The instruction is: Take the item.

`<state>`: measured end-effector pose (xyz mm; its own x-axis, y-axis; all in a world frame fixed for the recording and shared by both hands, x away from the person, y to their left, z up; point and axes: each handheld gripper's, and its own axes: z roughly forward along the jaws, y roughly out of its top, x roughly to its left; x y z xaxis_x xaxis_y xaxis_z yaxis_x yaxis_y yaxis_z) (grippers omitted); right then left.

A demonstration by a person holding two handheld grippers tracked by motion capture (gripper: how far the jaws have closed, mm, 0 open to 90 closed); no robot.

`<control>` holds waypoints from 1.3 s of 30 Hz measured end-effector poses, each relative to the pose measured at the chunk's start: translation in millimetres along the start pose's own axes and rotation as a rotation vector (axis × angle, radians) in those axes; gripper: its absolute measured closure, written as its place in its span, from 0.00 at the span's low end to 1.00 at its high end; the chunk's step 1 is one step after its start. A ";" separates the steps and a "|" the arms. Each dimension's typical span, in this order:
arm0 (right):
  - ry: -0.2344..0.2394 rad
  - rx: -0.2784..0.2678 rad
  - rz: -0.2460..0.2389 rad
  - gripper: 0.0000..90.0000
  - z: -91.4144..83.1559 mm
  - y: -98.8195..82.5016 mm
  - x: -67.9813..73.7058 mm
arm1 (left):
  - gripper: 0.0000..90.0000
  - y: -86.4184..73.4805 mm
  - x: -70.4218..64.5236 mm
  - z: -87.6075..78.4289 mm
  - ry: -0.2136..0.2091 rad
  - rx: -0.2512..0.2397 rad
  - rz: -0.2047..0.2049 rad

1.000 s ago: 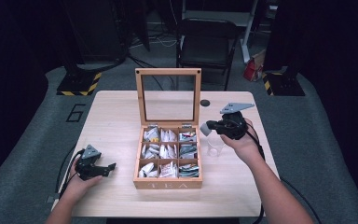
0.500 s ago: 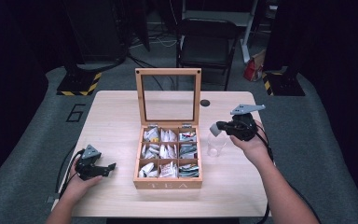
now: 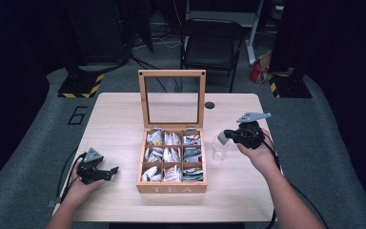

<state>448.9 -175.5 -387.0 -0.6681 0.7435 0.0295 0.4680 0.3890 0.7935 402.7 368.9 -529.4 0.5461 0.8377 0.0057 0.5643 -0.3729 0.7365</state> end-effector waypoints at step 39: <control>0.001 0.079 0.009 0.99 31.7 -26.0 3.3 | 0.15 -0.1 -0.2 0.1 -0.002 -0.001 -0.004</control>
<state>452.9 -165.8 -426.8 -0.6642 0.7466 0.0367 0.5181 0.4244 0.7426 402.6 368.7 -529.6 0.5449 0.8385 0.0014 0.5660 -0.3691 0.7372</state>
